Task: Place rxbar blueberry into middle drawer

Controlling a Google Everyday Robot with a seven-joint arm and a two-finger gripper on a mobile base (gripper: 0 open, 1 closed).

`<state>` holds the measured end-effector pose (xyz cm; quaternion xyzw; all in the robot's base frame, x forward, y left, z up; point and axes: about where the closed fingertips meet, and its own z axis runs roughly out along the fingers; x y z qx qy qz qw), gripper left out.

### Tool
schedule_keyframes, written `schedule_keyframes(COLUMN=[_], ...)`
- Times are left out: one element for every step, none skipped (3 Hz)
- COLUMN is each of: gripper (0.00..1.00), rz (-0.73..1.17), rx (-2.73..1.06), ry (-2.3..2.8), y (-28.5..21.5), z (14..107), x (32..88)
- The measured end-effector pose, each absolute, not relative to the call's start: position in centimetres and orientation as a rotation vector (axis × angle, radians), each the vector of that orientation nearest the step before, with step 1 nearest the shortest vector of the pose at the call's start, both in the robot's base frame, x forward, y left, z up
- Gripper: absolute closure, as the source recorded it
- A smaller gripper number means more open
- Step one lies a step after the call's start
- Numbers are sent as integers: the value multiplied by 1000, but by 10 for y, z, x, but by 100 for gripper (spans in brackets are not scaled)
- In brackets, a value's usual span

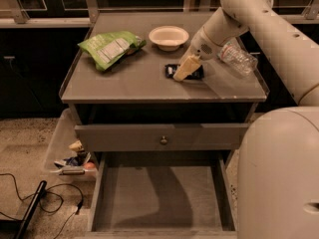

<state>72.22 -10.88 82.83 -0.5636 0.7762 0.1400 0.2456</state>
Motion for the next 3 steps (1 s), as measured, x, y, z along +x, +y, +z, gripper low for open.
schedule_keyframes(gripper=[88, 100, 100], rz=[382, 382, 382], rx=[-1538, -1538, -1538], ry=[2118, 2118, 2118], y=[-109, -109, -109], z=[828, 828, 828], x=[722, 722, 722])
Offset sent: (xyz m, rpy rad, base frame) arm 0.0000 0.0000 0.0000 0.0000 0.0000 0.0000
